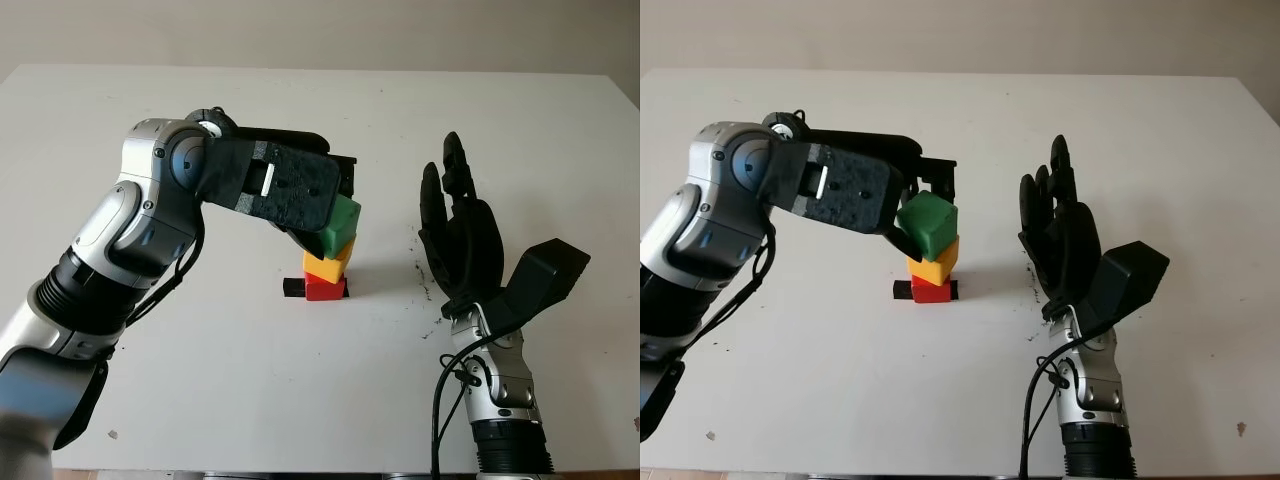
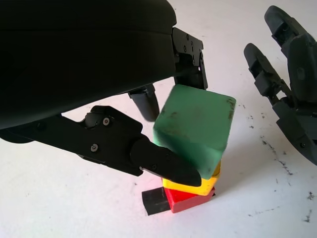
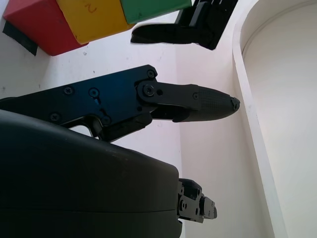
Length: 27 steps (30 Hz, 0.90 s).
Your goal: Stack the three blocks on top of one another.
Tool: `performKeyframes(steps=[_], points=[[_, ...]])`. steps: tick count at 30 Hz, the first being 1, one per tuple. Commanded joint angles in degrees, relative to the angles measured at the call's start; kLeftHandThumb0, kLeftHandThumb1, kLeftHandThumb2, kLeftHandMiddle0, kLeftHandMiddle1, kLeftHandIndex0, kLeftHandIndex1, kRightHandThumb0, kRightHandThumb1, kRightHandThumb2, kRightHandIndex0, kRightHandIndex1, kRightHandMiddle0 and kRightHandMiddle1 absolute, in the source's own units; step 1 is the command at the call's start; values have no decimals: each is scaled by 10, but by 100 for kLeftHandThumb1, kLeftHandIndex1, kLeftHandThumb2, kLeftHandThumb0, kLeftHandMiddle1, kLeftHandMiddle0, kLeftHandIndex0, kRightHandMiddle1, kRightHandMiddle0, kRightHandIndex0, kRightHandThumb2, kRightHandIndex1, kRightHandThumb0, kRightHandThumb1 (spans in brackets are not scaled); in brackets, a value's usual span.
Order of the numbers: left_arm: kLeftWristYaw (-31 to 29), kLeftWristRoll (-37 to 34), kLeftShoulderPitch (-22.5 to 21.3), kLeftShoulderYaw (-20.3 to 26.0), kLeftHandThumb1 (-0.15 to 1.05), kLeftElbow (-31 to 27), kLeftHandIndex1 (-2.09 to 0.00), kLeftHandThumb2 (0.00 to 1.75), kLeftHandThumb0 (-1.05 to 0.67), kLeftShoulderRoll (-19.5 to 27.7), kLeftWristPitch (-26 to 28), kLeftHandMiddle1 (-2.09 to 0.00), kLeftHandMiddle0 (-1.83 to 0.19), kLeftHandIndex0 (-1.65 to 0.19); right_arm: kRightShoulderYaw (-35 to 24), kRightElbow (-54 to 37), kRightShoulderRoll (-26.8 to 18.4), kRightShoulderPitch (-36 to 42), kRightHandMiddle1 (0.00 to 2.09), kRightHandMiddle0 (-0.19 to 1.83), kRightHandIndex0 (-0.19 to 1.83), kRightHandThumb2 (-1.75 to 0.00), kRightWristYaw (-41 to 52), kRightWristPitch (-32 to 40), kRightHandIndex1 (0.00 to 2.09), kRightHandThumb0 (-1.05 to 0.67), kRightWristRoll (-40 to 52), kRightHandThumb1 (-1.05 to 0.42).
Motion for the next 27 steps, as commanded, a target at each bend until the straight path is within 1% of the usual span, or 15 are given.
performKeyframes(steps=[1,2,4,7,14,19,22,24,27], points=[[-1,-2,3,5,100,-12,-53,5,-64,9,-9,-19,-17,-16,1,-6,2,4,6,-7,-12,-44,-1,-3,6,-69,1,-105],[-2,-4,4,7,100,-13,-40,5,-66,10,-9,-12,-15,-17,1,-5,2,3,6,-7,-12,-44,-1,-2,6,-68,2,-105],[-4,-8,4,8,99,-12,-22,6,-68,14,-11,-6,-9,-15,0,-3,3,3,6,-7,-12,-44,0,-2,6,-68,4,-105],[-12,-11,2,6,100,-12,-13,6,-69,19,-3,-3,-5,-11,1,0,3,3,6,-7,-11,-44,0,-4,6,-68,3,-105],[-17,-3,-1,2,100,-20,-6,5,-71,26,14,-1,6,-4,0,0,3,3,6,-6,-11,-42,1,-4,6,-69,4,-105],[-17,-1,1,8,99,-26,-5,5,-72,29,21,-3,7,-1,-1,1,3,3,6,-6,-11,-41,3,-4,6,-70,6,-105],[-14,-10,5,20,97,-31,-3,5,-74,36,22,-2,13,4,0,3,2,2,6,-6,-11,-41,4,-7,6,-69,4,-105],[-12,-25,7,41,97,-34,-1,5,-77,40,33,-1,17,10,1,3,1,3,6,-6,-11,-42,4,-6,6,-69,4,-105],[3,-43,16,73,101,-37,-1,7,-84,48,46,0,19,17,-1,5,-1,2,5,-6,-11,-42,8,-6,5,-69,5,-105]])
